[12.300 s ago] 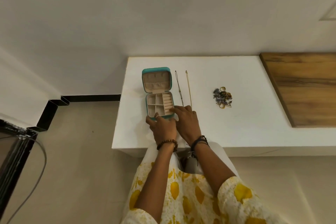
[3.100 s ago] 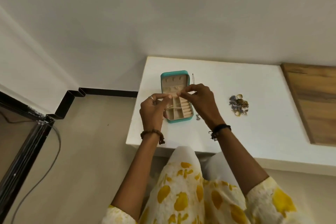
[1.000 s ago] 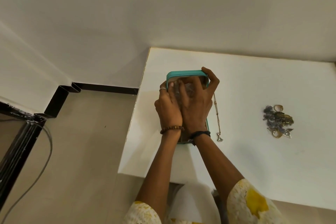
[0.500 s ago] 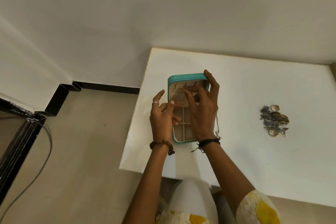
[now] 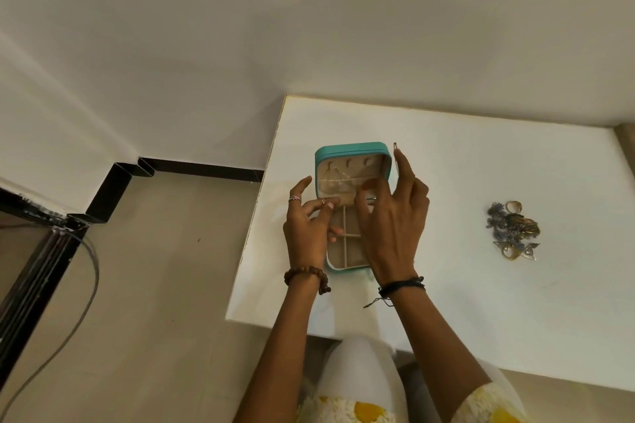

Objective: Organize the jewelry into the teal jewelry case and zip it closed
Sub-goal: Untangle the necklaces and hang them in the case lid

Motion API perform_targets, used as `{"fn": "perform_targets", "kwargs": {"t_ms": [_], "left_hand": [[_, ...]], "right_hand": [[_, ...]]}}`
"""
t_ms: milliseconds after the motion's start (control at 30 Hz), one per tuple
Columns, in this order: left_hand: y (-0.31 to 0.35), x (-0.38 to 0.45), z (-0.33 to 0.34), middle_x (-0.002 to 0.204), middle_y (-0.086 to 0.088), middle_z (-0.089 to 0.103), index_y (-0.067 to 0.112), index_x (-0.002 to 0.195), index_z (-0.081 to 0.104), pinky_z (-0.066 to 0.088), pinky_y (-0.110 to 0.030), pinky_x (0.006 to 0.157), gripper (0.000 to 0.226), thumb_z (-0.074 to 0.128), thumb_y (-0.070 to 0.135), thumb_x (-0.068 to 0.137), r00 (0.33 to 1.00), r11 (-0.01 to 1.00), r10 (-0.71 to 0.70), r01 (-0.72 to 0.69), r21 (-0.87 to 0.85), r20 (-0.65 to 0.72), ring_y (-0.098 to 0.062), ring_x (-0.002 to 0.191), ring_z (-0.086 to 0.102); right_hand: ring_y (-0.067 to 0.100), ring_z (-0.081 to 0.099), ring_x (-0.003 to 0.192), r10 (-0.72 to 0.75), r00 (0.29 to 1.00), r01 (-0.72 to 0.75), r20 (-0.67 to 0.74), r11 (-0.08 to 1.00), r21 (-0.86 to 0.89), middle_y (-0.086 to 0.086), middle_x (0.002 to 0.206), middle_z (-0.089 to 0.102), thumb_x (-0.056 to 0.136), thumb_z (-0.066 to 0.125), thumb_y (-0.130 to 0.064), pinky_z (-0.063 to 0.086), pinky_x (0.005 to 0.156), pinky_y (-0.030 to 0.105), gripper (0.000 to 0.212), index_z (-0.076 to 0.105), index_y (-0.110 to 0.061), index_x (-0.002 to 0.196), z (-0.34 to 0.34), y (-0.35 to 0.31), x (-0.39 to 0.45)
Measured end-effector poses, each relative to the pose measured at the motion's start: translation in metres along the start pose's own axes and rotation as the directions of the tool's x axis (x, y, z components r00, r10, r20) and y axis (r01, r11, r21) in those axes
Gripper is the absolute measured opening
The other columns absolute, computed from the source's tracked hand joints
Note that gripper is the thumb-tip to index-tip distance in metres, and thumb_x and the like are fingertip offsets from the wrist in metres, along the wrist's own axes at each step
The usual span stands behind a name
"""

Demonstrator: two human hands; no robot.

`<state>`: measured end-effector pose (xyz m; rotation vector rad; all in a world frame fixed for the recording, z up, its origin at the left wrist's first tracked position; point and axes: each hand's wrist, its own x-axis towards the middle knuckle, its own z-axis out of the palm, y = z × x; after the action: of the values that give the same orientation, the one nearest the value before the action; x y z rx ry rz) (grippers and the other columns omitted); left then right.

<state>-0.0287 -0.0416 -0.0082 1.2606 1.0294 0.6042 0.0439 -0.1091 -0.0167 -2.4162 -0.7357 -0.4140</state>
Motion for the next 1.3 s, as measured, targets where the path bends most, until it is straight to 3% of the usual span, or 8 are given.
{"fn": "perform_targets", "kwargs": {"t_ms": [233, 333, 500, 600, 667, 767, 900, 1300], "left_hand": [[-0.001, -0.002, 0.001, 0.103, -0.008, 0.066, 0.023, 0.128, 0.043, 0.050, -0.013, 0.046, 0.052, 0.065, 0.013, 0.082, 1.000, 1.000, 0.001, -0.001, 0.019, -0.023, -0.005, 0.057, 0.063], [0.000, -0.002, 0.001, 0.104, -0.008, 0.067, 0.025, 0.127, 0.044, 0.053, -0.014, 0.051, 0.051, 0.065, 0.013, 0.081, 1.000, 1.000, 0.000, 0.000, 0.003, -0.026, -0.003, 0.064, 0.065], [0.002, -0.004, 0.004, 0.122, -0.008, 0.061, 0.046, 0.091, 0.056, 0.057, -0.045, 0.077, 0.037, 0.067, 0.013, 0.080, 0.991, 0.995, 0.094, -0.090, 0.041, -0.092, -0.029, 0.102, 0.062], [0.003, -0.004, 0.006, 0.111, 0.011, 0.062, 0.035, 0.111, 0.056, 0.052, -0.050, 0.089, 0.041, 0.067, 0.011, 0.080, 0.981, 0.985, 0.154, -0.143, 0.095, -0.122, -0.024, 0.109, 0.060], [0.002, -0.002, 0.008, 0.104, 0.025, 0.057, 0.016, 0.120, 0.055, 0.052, -0.036, 0.091, 0.041, 0.066, 0.010, 0.081, 0.968, 0.972, 0.198, -0.173, 0.161, -0.154, -0.012, 0.104, 0.058], [-0.001, -0.003, 0.010, 0.109, 0.002, 0.068, 0.016, 0.125, 0.052, 0.047, -0.007, 0.075, 0.045, 0.064, 0.012, 0.083, 0.934, 0.914, 0.309, -0.239, 0.328, -0.180, -0.006, 0.085, 0.057], [-0.006, -0.002, 0.011, 0.089, -0.015, 0.071, 0.015, 0.130, 0.049, 0.054, -0.034, 0.070, 0.047, 0.062, 0.014, 0.085, 0.894, 0.785, 0.422, -0.277, 0.555, -0.152, -0.029, 0.070, 0.065], [-0.009, 0.000, 0.009, 0.063, -0.020, 0.065, -0.001, 0.126, 0.050, 0.056, -0.039, 0.057, 0.055, 0.070, 0.009, 0.076, 0.857, 0.702, 0.507, -0.349, 0.621, -0.092, -0.029, 0.048, 0.060]], "right_hand": [[0.015, 0.039, 0.090, 0.041, 0.992, -0.019, -0.116, 0.983, 0.185, 0.013, 0.117, 0.056, 0.080, 0.064, -0.026, 0.047, 0.065, 0.033, 0.016, 0.066, -0.013, 0.089, -0.015, -0.007, 0.002], [0.015, 0.045, 0.091, 0.057, 0.996, -0.038, -0.064, 0.964, 0.264, 0.012, 0.111, 0.055, 0.080, 0.068, -0.022, 0.051, 0.064, 0.036, 0.012, 0.066, -0.013, 0.088, -0.018, -0.012, 0.001], [0.016, 0.056, 0.081, 0.098, 0.991, -0.128, 0.091, 0.893, 0.431, 0.011, 0.101, 0.058, 0.087, 0.062, -0.018, 0.037, 0.066, 0.007, 0.013, 0.064, -0.006, 0.091, -0.019, -0.017, 0.002], [0.007, 0.053, 0.075, 0.112, 0.987, -0.152, 0.113, 0.873, 0.464, 0.007, 0.095, 0.065, 0.088, 0.060, -0.017, 0.036, 0.065, 0.003, 0.011, 0.064, -0.008, 0.094, -0.019, -0.018, 0.005], [0.004, 0.053, 0.072, 0.122, 0.986, -0.162, 0.113, 0.854, 0.494, 0.005, 0.094, 0.067, 0.089, 0.060, -0.017, 0.039, 0.066, 0.005, 0.012, 0.064, -0.008, 0.096, -0.018, -0.018, 0.006], [-0.004, 0.052, 0.070, 0.132, 0.984, -0.177, 0.123, 0.838, 0.517, 0.003, 0.092, 0.068, 0.089, 0.060, -0.016, 0.042, 0.067, 0.002, 0.012, 0.064, -0.008, 0.096, -0.017, -0.017, 0.007], [0.008, 0.058, 0.072, 0.137, 0.979, -0.195, 0.148, 0.832, 0.520, 0.006, 0.093, 0.070, 0.090, 0.059, -0.014, 0.041, 0.069, 0.001, 0.012, 0.063, -0.006, 0.098, -0.015, -0.018, 0.008], [0.008, 0.059, 0.075, 0.140, 0.968, -0.233, 0.210, 0.817, 0.528, 0.008, 0.104, 0.070, 0.090, 0.058, -0.018, 0.040, 0.067, -0.004, 0.025, 0.056, -0.006, 0.111, -0.009, -0.018, 0.000]]}}
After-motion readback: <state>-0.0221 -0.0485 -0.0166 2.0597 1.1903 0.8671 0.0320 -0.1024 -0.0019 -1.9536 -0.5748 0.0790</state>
